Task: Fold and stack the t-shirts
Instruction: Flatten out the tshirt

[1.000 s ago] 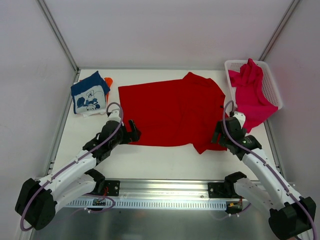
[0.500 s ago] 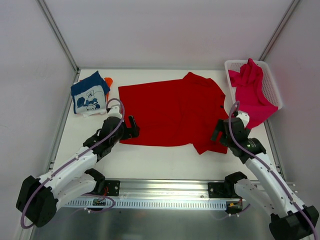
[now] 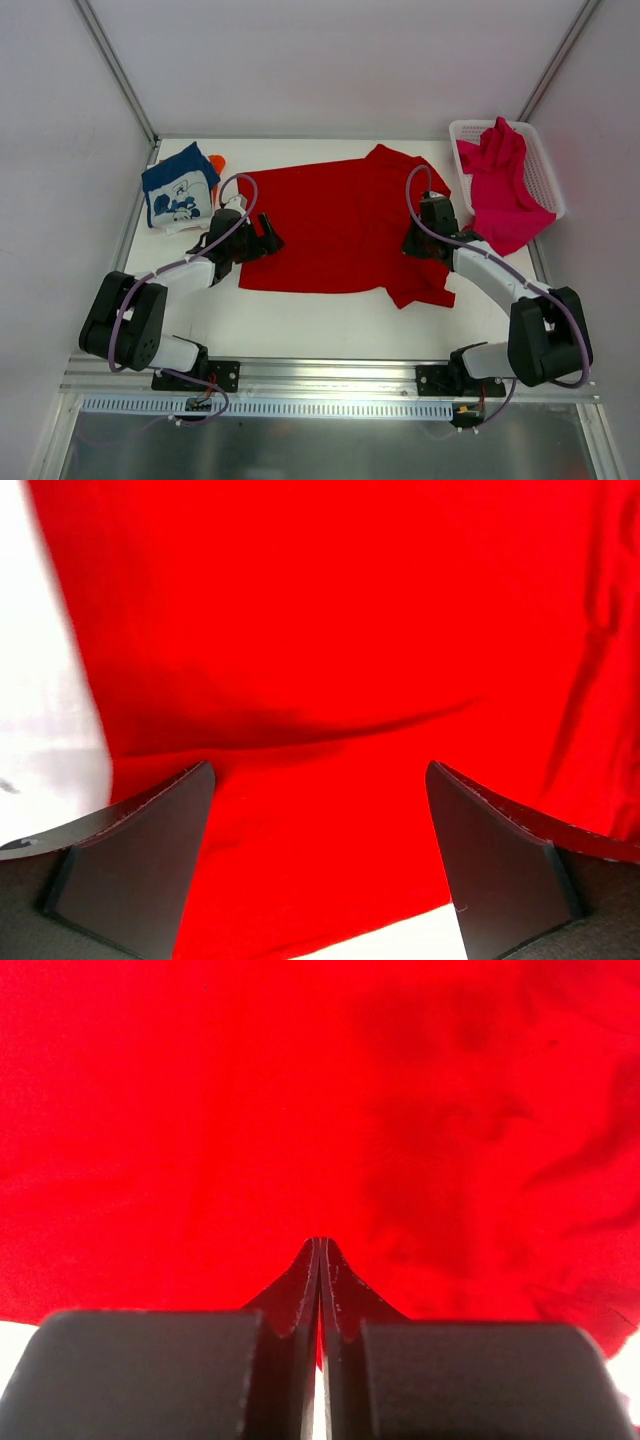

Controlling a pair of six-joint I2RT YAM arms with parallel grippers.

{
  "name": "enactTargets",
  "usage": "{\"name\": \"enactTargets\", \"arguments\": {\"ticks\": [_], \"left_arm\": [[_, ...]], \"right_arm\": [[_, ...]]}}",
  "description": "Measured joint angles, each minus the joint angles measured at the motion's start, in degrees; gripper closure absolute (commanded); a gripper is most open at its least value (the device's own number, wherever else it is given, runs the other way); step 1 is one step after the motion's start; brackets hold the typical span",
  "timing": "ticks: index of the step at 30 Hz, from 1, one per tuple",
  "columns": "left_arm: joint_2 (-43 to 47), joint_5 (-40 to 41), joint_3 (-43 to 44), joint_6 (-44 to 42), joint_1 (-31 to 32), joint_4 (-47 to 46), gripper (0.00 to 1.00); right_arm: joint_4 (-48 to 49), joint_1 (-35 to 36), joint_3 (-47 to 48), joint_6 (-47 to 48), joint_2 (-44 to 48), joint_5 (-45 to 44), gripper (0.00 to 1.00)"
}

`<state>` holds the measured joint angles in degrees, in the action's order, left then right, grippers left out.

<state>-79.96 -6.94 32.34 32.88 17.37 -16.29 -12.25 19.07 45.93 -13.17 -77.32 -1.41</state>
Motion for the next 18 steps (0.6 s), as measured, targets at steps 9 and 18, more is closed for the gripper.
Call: {"name": "enactTargets", "arguments": {"ticks": [9, 18], "left_arm": [[-0.07, -1.60, 0.02, -0.09, -0.17, -1.55, 0.11], [0.24, -1.60, 0.02, -0.09, -0.20, -1.46, 0.11]], "right_arm": [[2.49, -0.33, -9.60, -2.49, 6.03, 1.49, 1.00], [-3.65, -0.26, -20.44, -7.13, 23.47, -0.96, 1.00]]}}
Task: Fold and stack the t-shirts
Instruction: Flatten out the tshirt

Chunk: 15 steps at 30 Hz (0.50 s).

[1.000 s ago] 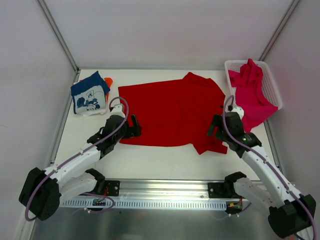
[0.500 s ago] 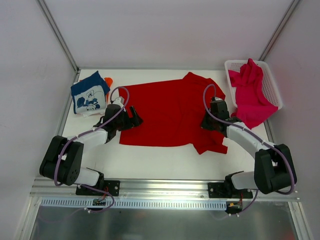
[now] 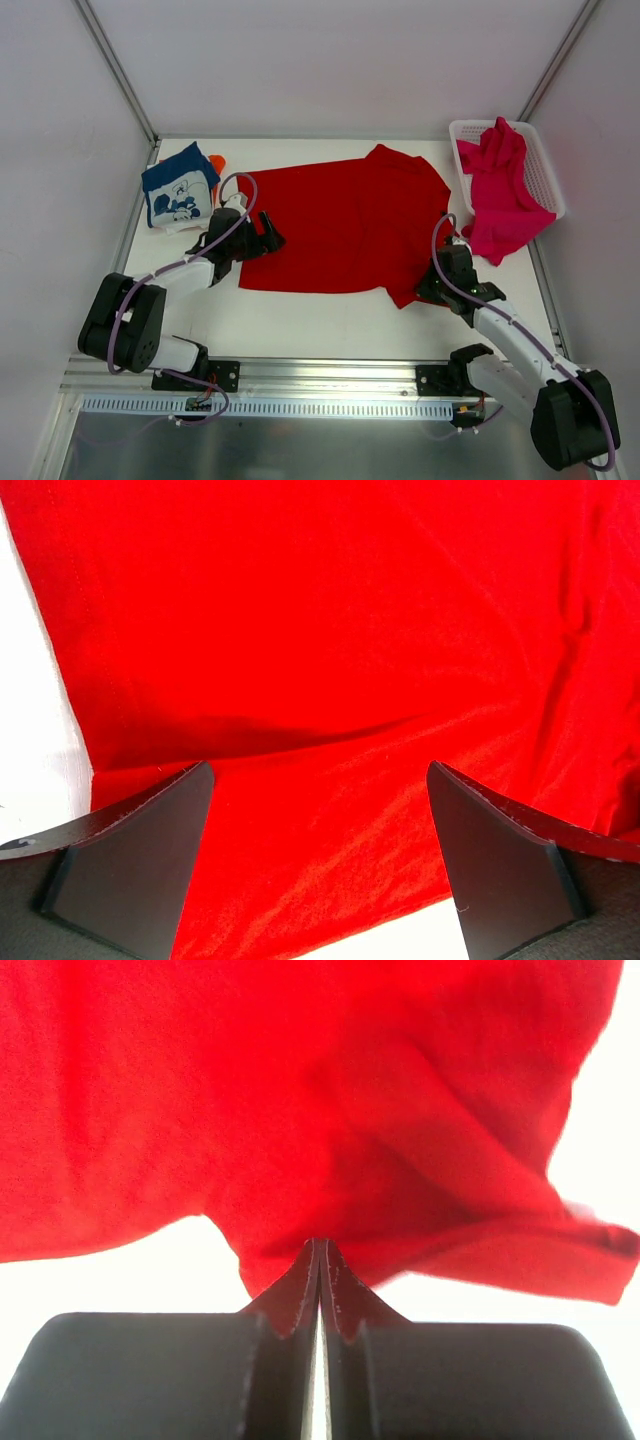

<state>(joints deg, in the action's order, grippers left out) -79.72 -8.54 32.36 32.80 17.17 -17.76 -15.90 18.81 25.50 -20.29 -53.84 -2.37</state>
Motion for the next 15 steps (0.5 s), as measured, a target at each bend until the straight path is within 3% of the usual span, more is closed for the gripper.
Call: {"name": "enactTargets", "arguments": {"ticks": [8, 15], "left_arm": [[2.78, 0.00, 0.00, 0.00, 0.00, 0.04, 0.10], [4.79, 0.04, 0.00, -0.02, 0.00, 0.92, 0.10]], "right_arm": [[-1.60, 2.45, -6.95, -3.45, 4.28, 0.02, 1.00], [0.28, 14.43, -7.58, -10.05, 3.87, -1.09, 1.00]]}}
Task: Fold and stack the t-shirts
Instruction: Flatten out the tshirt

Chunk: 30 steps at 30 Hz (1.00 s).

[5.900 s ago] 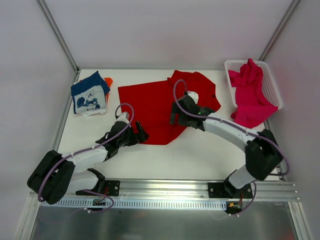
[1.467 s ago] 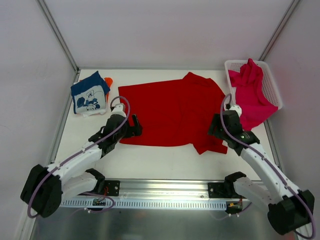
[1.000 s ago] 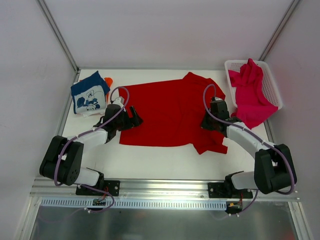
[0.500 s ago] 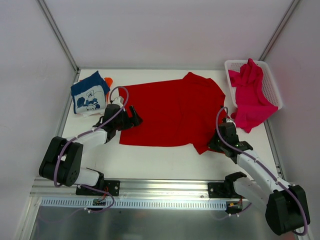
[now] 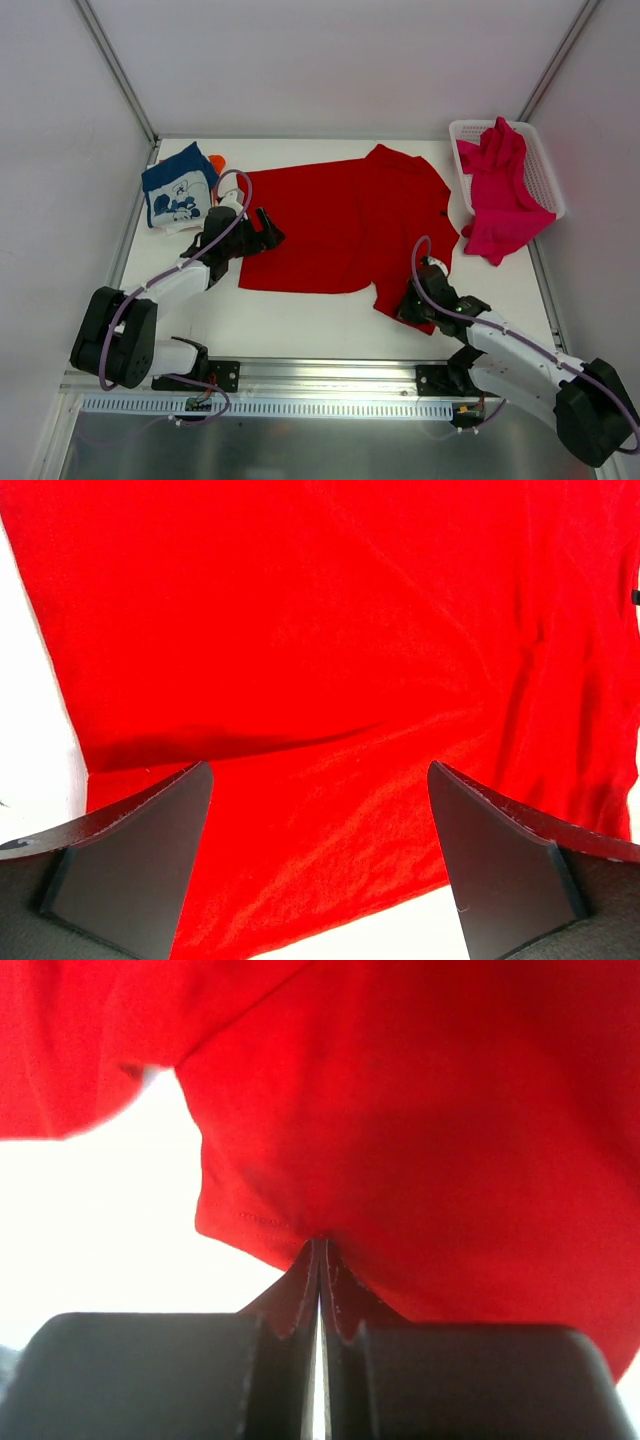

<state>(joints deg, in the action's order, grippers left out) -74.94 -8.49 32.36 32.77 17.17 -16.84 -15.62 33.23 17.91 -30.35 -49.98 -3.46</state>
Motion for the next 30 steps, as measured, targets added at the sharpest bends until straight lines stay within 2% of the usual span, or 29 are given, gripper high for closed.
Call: {"name": "enactTargets", "arguments": {"ticks": [4, 7, 9, 15, 18, 19, 21, 22, 23, 24, 26, 27, 28, 30], "left_arm": [[0.52, 0.04, 0.00, -0.02, 0.00, 0.13, 0.10], [0.55, 0.22, 0.00, -0.04, 0.00, 0.15, 0.10], [0.55, 0.28, 0.00, -0.07, 0.00, 0.15, 0.10], [0.46, 0.55, 0.07, -0.42, 0.00, 0.17, 0.09], [0.48, 1.25, 0.13, -0.72, 0.00, 0.24, 0.09], [0.48, 1.42, 0.13, -0.79, 0.00, 0.33, 0.09], [0.50, 1.51, 0.15, -0.81, 0.00, 0.44, 0.10], [0.50, 1.53, 0.15, -0.81, 0.00, 0.50, 0.10], [0.50, 1.53, 0.15, -0.79, 0.00, 0.52, 0.10], [0.50, 1.55, 0.15, -0.76, 0.00, 0.52, 0.11], [0.52, 1.68, 0.00, -0.33, 0.00, 0.48, 0.23], [0.63, 1.84, -0.28, 0.04, 0.00, 0.42, 0.31], [0.87, 2.05, -0.76, 0.61, 0.00, 0.35, 0.48], [1.62, 2.49, -2.38, 1.62, 0.00, -0.24, 0.63]], "right_arm": [[0.02, 12.20, 0.13, -5.97, -0.50, -2.75, 1.00], [-4.48, 24.24, 2.47, -10.51, -0.83, -6.95, 1.00], [-8.85, 29.18, 5.95, -12.85, -1.53, -10.08, 0.99], [-20.68, 36.70, 17.05, -17.46, -2.47, -18.86, 0.99], [-26.08, 38.51, 18.12, -19.50, -1.16, -21.84, 0.99], [-28.33, 38.95, 18.12, -20.17, -0.35, -22.69, 0.96], [-32.44, 39.56, 18.18, -21.33, 1.49, -24.87, 0.84], [-34.56, 39.69, 18.40, -21.73, 2.47, -26.21, 0.73], [-36.39, 39.78, 18.73, -22.08, 3.50, -27.69, 0.56], [-38.05, 39.78, 19.17, -22.25, 4.48, -29.53, 0.26], [-40.76, 39.76, 20.48, -21.64, 6.45, -33.16, 0.04], [-41.42, 39.76, 21.07, -21.14, 7.17, -34.69, 0.00], [-42.27, 39.71, 22.03, -20.59, 8.11, -36.61, 0.01], [-42.99, 39.54, 23.43, -19.93, 9.18, -39.15, 0.00]]}}
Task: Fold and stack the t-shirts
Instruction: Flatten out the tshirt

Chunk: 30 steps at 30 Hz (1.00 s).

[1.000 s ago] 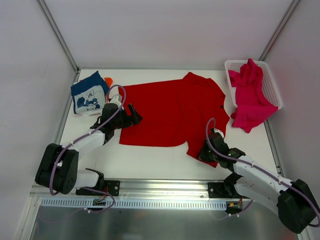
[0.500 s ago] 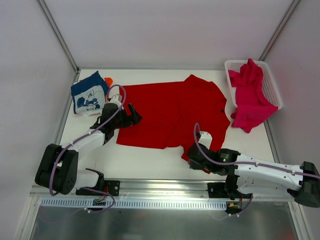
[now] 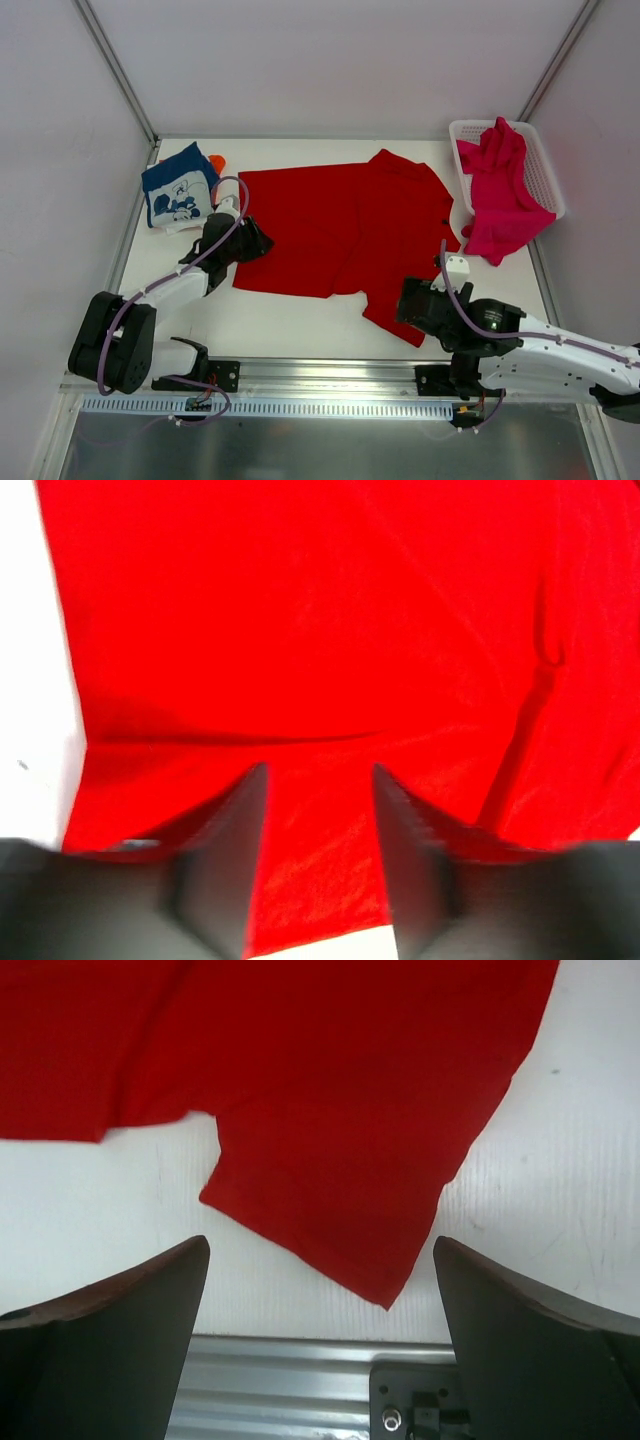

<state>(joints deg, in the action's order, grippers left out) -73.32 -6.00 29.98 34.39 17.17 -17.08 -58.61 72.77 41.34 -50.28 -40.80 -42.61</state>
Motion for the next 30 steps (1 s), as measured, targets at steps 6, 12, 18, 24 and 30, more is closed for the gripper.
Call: {"name": "enactTargets", "arguments": {"ticks": [6, 12, 18, 24, 30], "left_arm": [[-0.33, -0.28, -3.10, 2.19, 0.50, -0.70, 1.00], [-3.63, 0.33, -3.30, 2.71, 3.23, 1.01, 1.00], [-1.81, 6.51, -3.30, 2.19, 6.95, 7.56, 1.00], [3.10, 11.13, -3.56, 2.29, 7.15, 14.05, 1.00], [6.16, 15.28, -3.65, 6.03, 7.23, 21.97, 1.00]], "right_arm": [[-1.09, -0.96, 1.51, 0.83, -0.46, -4.61, 0.01], [-1.44, -1.01, 1.51, 0.90, -0.74, -5.66, 0.00], [-1.75, -1.11, 1.46, 1.11, 3.37, -6.67, 0.01], [-1.84, -1.38, 1.03, 1.44, 4.63, -7.10, 0.00], [-1.92, -1.62, 0.50, 1.51, 6.34, -7.54, 0.01]]}}
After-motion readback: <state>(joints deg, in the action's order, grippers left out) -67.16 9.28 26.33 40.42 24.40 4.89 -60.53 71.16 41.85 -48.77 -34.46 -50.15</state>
